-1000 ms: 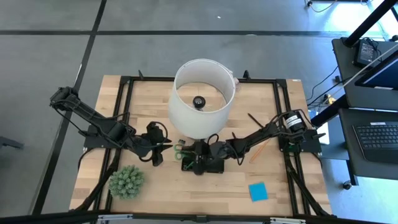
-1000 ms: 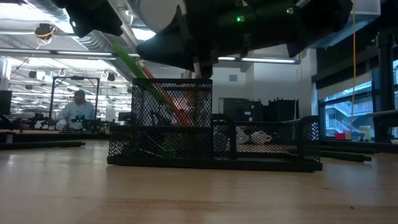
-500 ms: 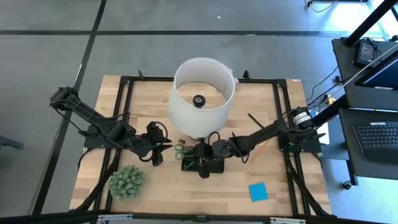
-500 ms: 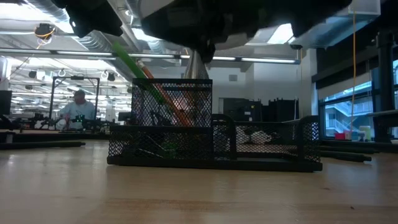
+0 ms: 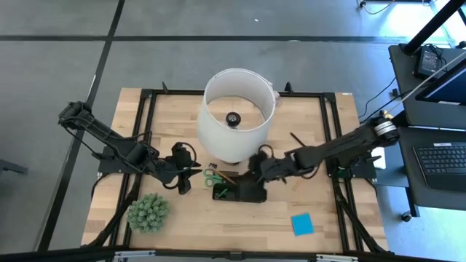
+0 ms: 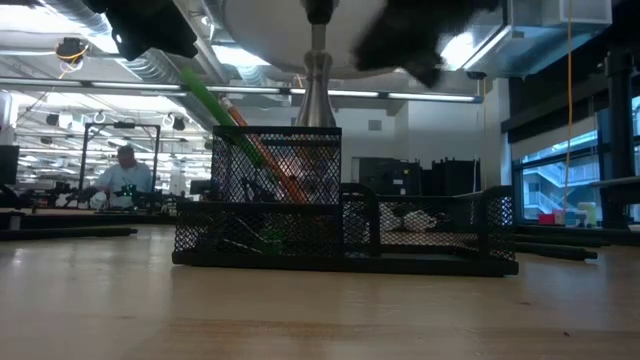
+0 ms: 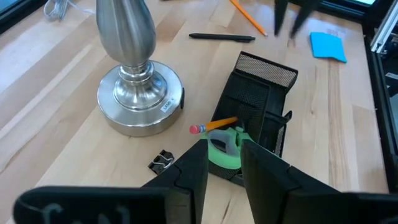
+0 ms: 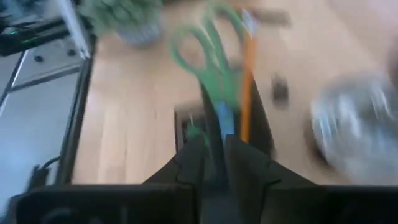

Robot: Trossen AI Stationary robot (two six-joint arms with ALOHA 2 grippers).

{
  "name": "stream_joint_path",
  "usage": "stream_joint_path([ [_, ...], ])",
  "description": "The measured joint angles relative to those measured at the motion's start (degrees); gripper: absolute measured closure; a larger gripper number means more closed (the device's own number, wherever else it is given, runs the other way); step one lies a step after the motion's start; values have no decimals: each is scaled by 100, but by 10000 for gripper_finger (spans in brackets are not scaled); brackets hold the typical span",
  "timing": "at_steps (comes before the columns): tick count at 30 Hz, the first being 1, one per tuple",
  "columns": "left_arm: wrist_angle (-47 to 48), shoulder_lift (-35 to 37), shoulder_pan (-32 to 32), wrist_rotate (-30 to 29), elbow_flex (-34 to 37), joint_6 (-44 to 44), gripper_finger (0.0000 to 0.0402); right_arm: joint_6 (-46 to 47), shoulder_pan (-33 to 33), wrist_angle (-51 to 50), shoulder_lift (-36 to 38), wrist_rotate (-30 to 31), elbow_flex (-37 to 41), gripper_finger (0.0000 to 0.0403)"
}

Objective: Pick and place office supplies into organizer
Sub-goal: Put the bottom right black pen into the black desk organizer

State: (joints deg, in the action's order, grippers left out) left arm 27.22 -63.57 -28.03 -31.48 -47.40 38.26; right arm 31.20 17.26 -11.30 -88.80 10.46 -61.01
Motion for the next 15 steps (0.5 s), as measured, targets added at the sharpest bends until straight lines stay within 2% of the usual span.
stream_joint_path([
  [6, 1, 0, 0, -2, 0, -2, 313, 1818, -9, -2493, 631, -150, 0, 336],
  [9, 1, 0, 0, -57, 0, -4, 313, 2399, -6, -3505, 744, -164, 0, 336],
  [12, -1, 0, 0, -65, 0, -52, 313, 2728, -13, -4040, 738, -147, 17, 330],
  [15, 0, 0, 0, -116, 0, -74, 313, 2918, -7, -3995, 738, -29, 172, 305],
])
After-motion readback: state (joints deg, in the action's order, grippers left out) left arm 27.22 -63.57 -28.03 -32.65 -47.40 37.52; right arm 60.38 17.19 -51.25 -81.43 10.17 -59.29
